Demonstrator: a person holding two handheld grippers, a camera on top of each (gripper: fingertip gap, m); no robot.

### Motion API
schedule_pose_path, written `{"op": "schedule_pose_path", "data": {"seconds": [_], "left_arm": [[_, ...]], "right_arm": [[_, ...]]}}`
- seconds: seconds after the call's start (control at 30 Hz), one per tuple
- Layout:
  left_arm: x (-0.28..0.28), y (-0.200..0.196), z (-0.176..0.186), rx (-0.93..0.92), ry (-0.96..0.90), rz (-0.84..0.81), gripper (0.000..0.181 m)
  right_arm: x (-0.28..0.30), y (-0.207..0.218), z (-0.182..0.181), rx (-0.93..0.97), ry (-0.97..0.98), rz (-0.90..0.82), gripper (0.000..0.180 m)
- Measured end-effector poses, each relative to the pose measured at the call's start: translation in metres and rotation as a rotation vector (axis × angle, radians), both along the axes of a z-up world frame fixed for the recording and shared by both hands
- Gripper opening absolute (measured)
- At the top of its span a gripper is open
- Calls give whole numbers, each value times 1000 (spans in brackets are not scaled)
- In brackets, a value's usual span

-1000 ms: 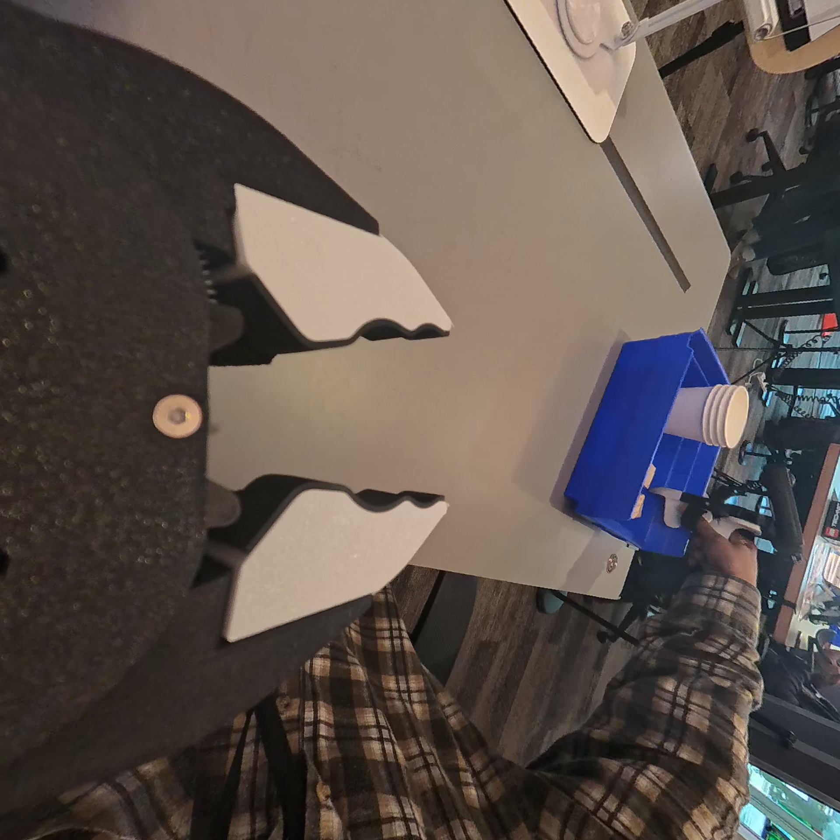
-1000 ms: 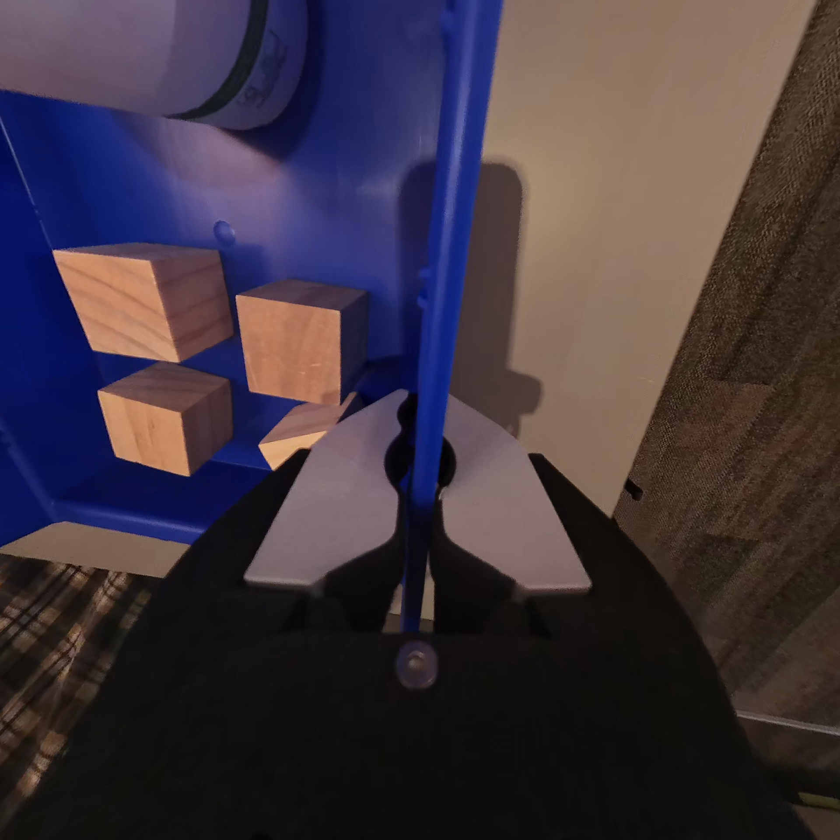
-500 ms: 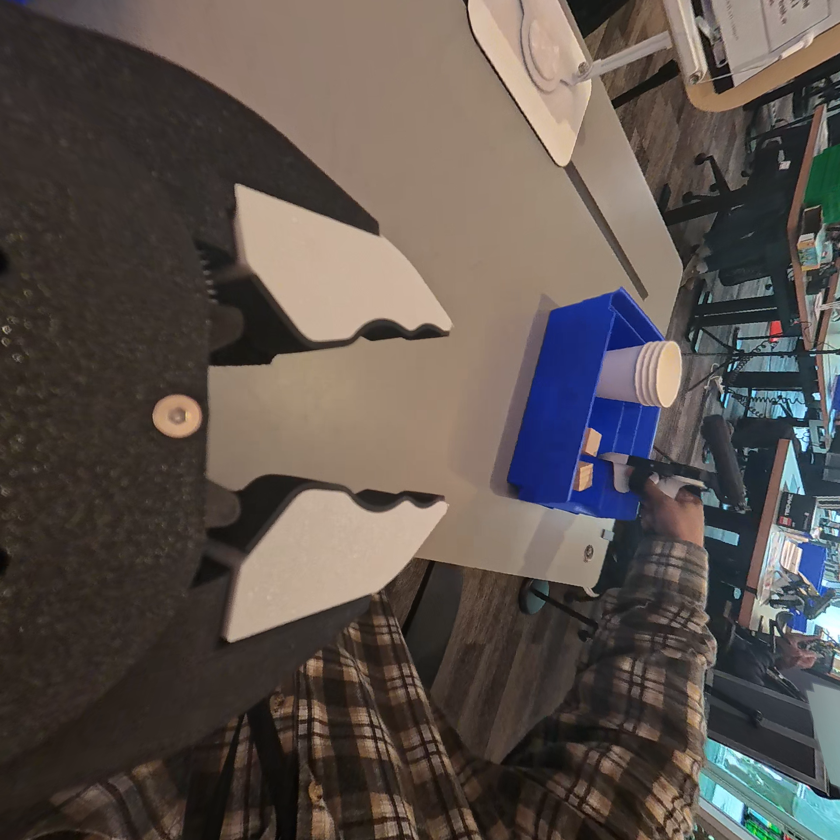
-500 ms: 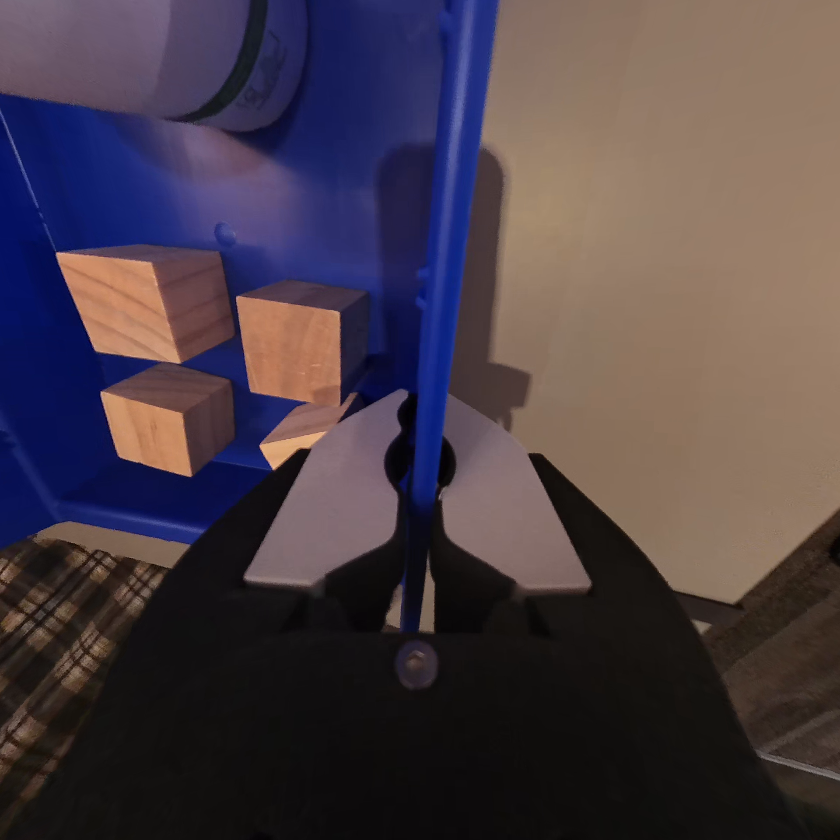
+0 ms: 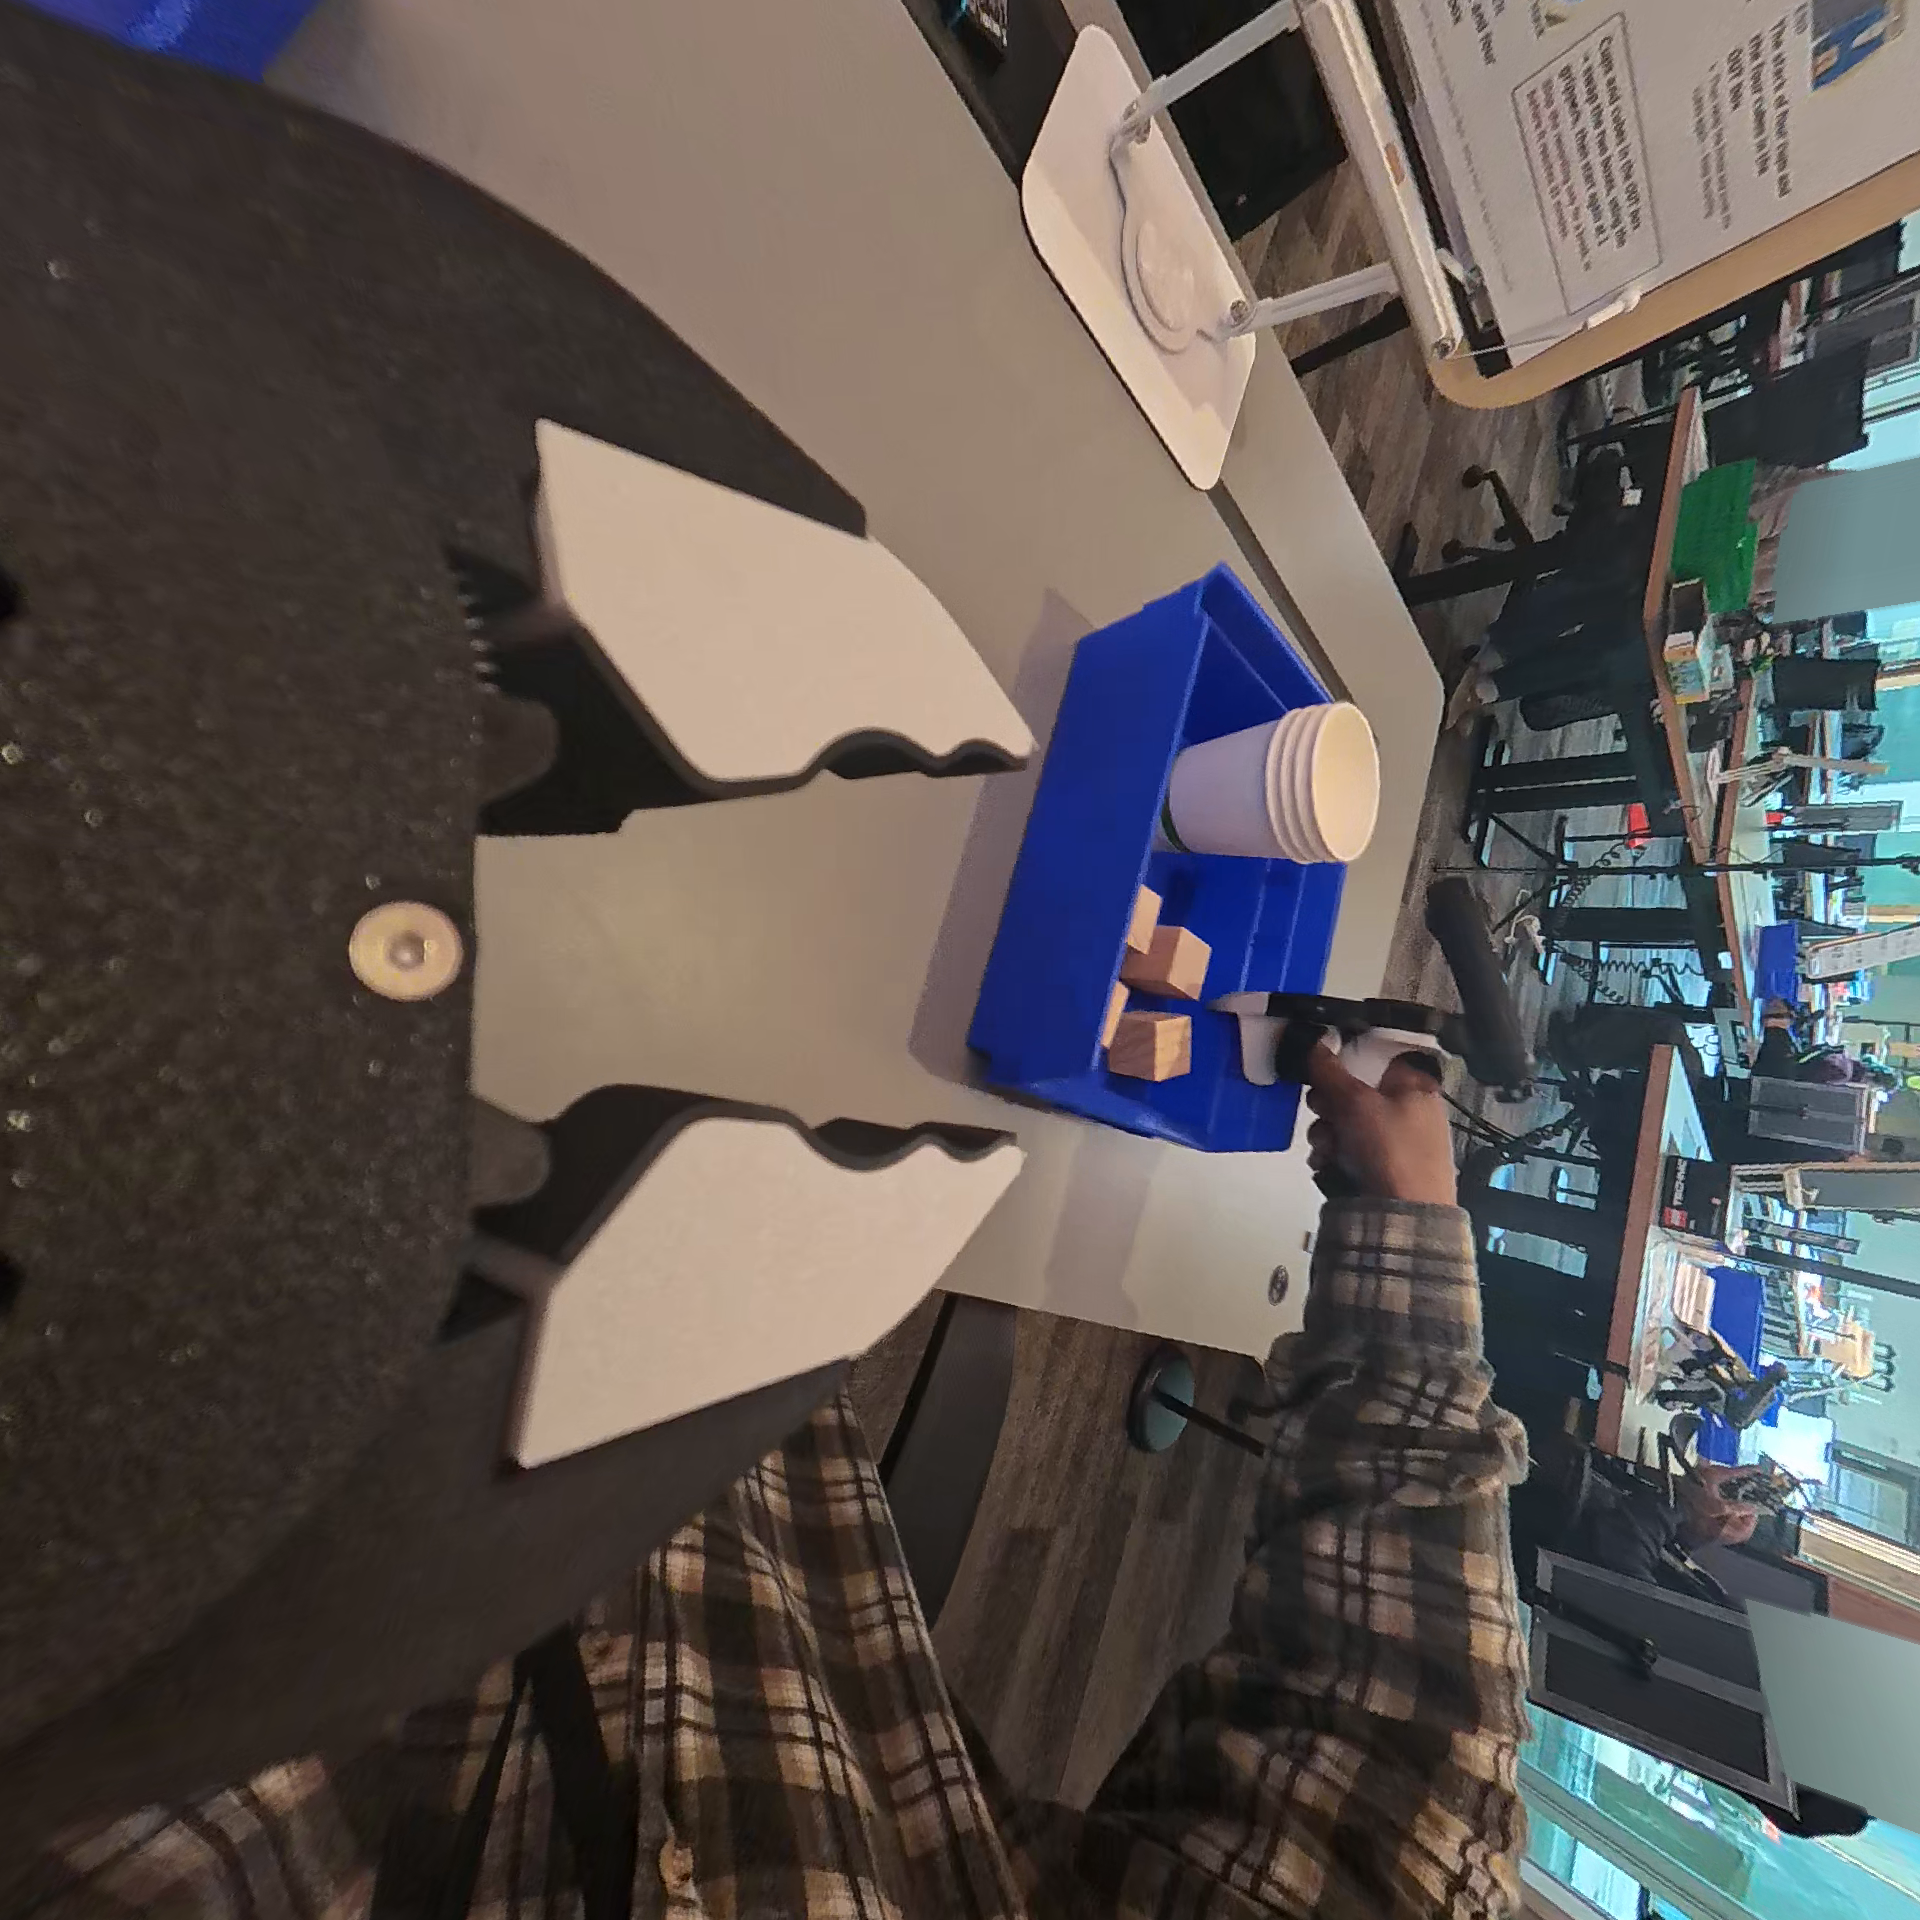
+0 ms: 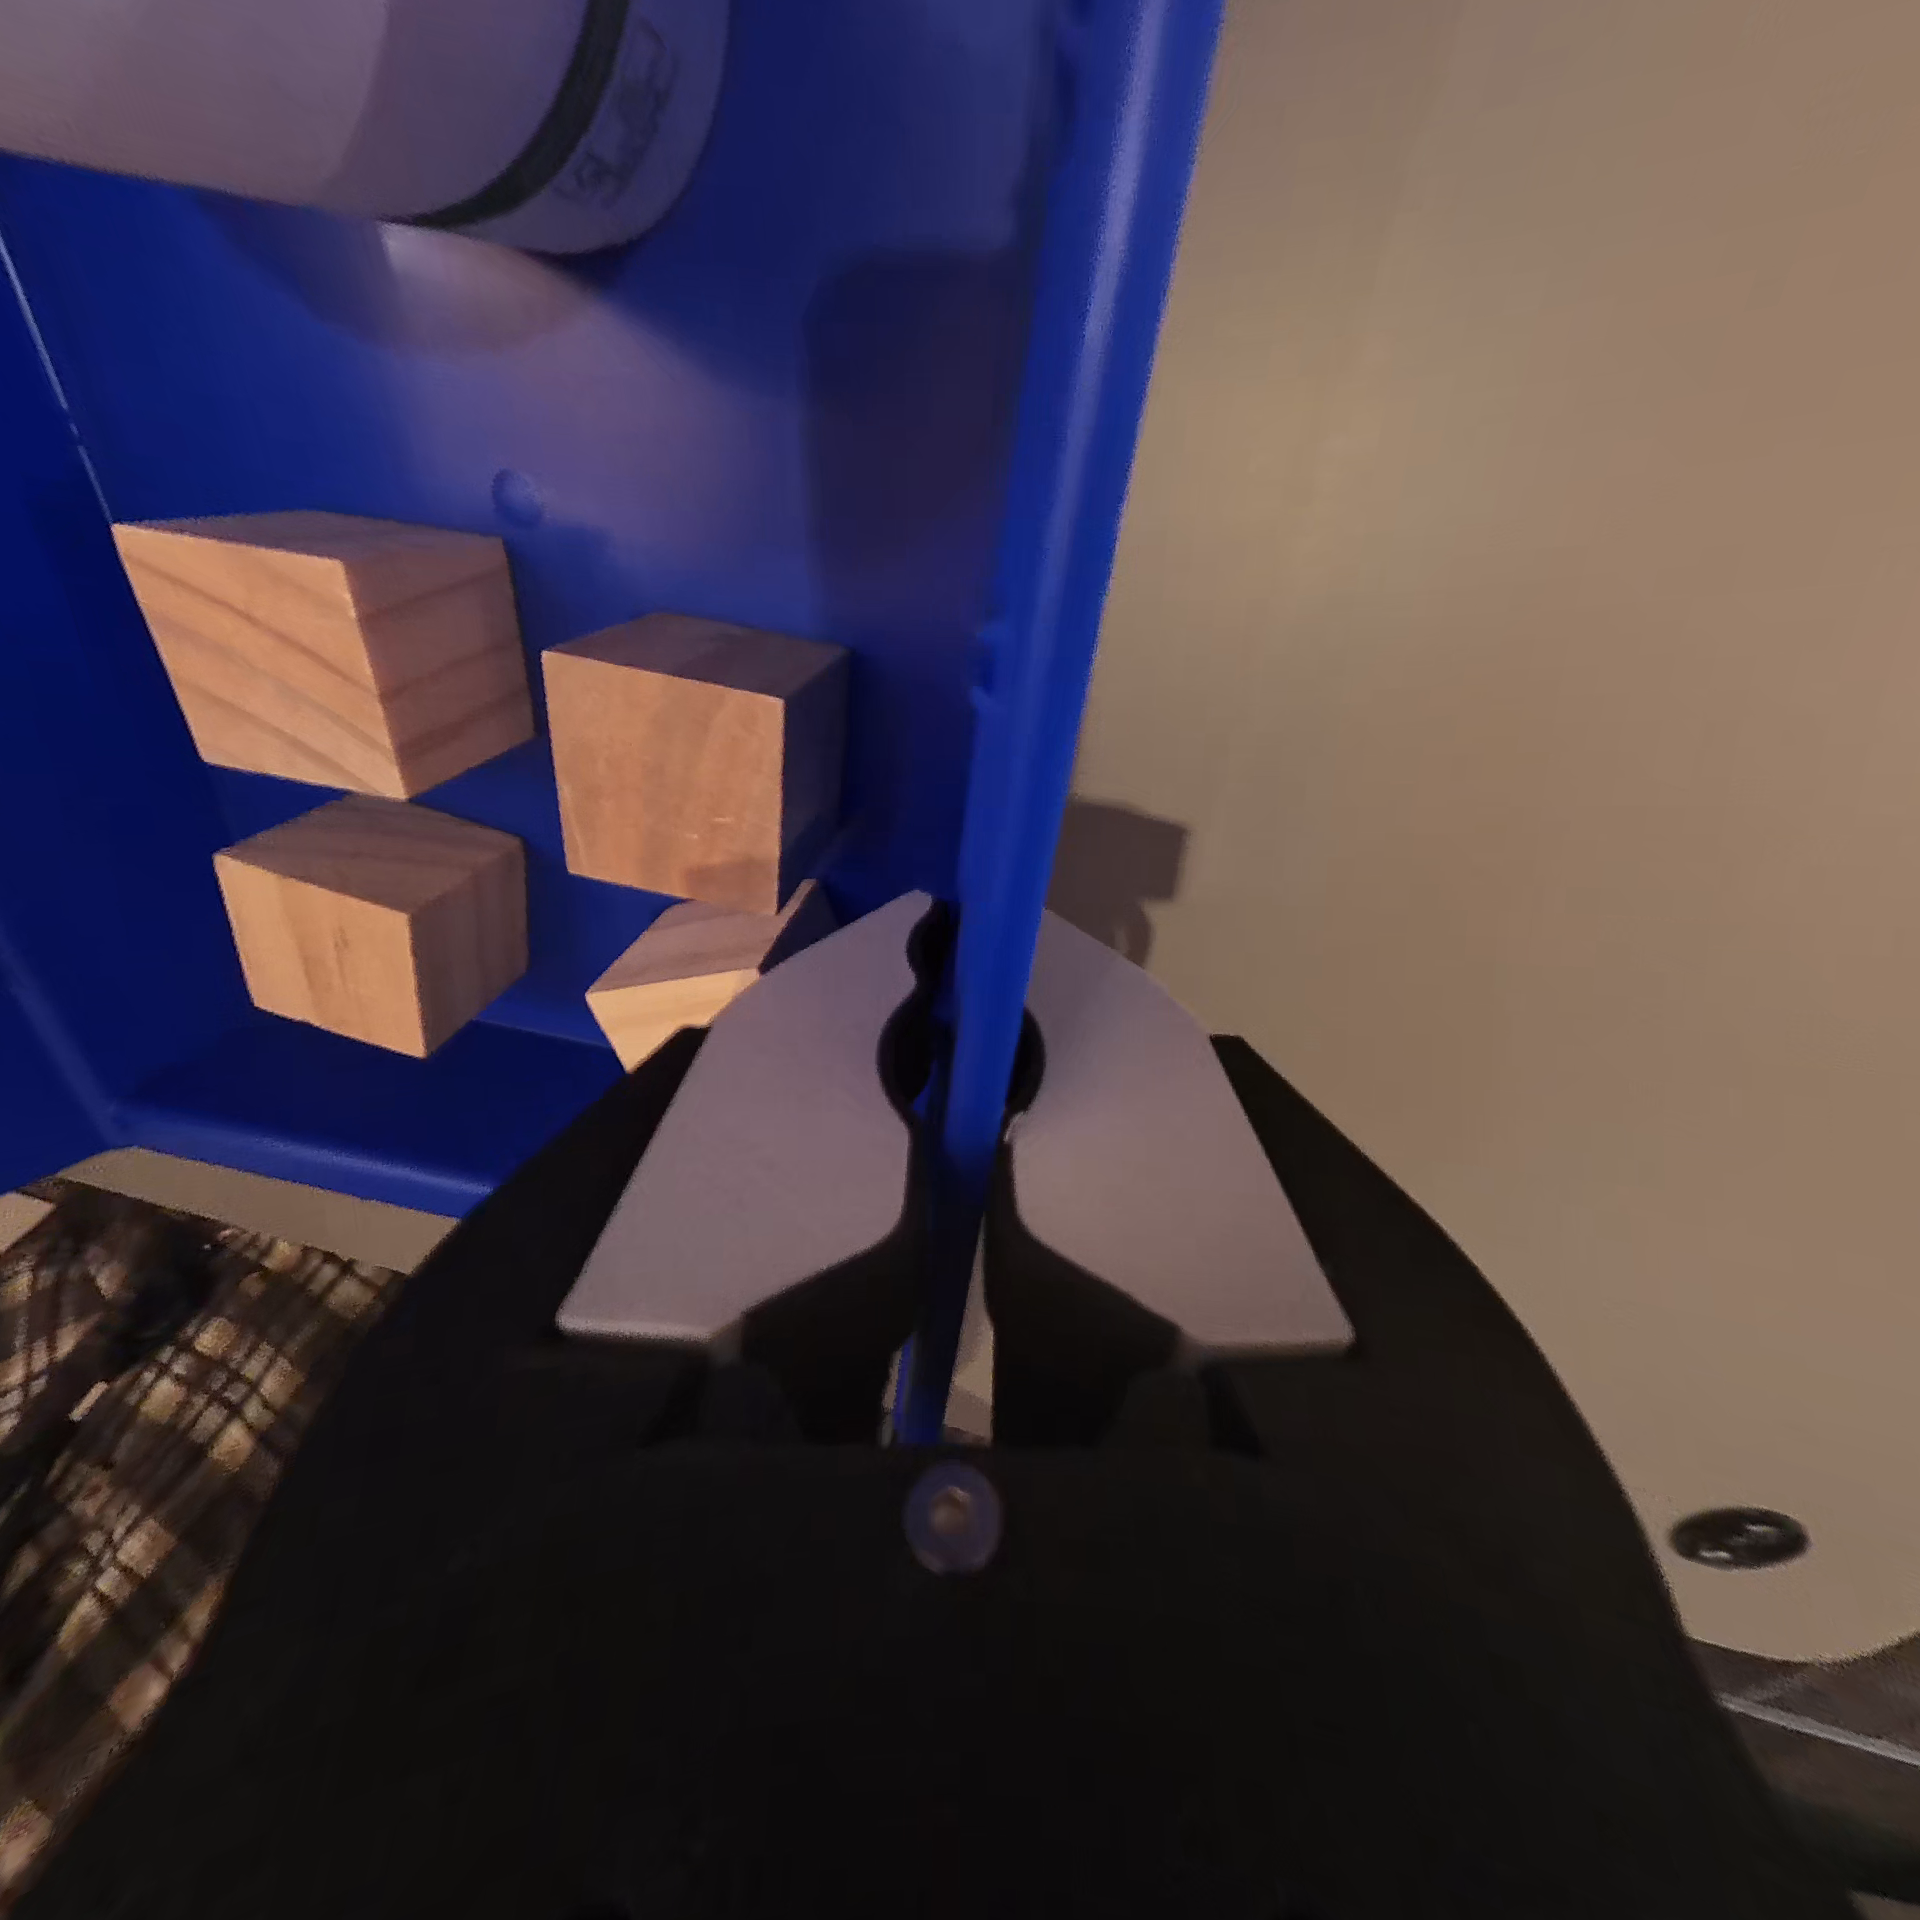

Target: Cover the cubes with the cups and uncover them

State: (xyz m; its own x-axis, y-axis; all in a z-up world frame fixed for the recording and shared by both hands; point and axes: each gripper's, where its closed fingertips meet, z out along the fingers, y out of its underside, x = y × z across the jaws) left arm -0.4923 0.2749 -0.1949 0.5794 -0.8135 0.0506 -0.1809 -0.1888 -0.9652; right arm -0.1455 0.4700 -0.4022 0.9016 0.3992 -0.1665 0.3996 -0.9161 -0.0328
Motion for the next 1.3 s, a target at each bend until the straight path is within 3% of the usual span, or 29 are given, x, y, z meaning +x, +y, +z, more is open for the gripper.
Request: {"op": "schedule_pose_path", "data": {"seconds": [0.8,1.3], "left_arm": [[-44,-18,28,95,-43,116,63],[-78,-25,44,137,-110,200,63]], "right_arm": [[-223,-74,3,-16,41,151,12],[-303,-108,4,-45,56,220,15]]}}
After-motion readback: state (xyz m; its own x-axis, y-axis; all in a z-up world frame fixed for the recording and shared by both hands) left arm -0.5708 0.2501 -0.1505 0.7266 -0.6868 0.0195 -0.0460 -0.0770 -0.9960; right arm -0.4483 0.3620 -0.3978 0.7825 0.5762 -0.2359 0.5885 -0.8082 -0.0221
